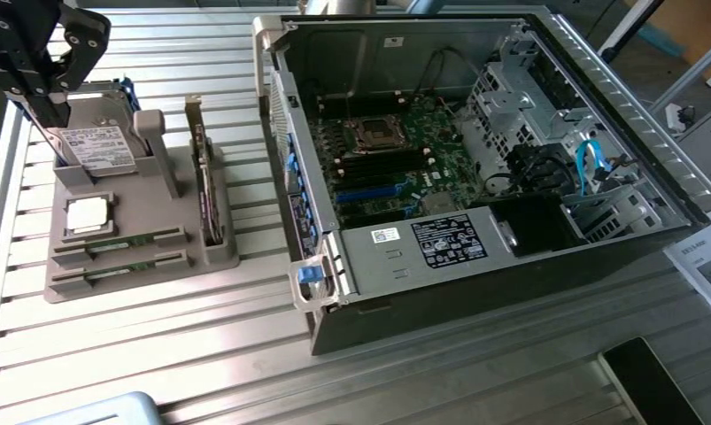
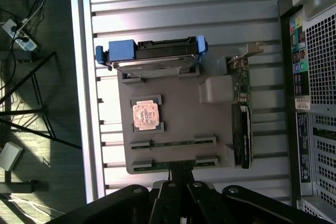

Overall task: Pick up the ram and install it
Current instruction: 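Pick up the ram and move it above insertion slot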

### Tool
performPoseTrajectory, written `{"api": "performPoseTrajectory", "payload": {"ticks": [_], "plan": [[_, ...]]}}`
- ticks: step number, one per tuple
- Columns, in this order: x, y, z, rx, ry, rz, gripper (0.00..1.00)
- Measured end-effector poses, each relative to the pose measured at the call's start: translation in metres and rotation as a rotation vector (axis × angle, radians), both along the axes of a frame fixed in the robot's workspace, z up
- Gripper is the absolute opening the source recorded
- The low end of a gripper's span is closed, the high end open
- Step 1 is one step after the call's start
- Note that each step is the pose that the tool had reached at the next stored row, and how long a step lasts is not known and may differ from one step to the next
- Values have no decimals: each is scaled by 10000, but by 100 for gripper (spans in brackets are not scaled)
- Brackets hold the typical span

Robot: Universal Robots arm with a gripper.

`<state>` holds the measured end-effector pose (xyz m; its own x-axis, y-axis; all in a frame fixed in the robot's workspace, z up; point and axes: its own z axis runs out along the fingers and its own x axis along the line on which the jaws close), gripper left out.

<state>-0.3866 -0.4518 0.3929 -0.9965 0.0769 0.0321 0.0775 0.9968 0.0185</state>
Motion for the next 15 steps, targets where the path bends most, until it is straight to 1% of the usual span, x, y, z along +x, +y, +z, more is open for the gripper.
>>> {"api": "performPoseTrajectory", "payload": {"ticks": [8,13,15], "plan": [[0,0,0,0,0,19,11],[0,-1,0,0,0,283,11],[0,-1,0,0,0,474,11]]}}
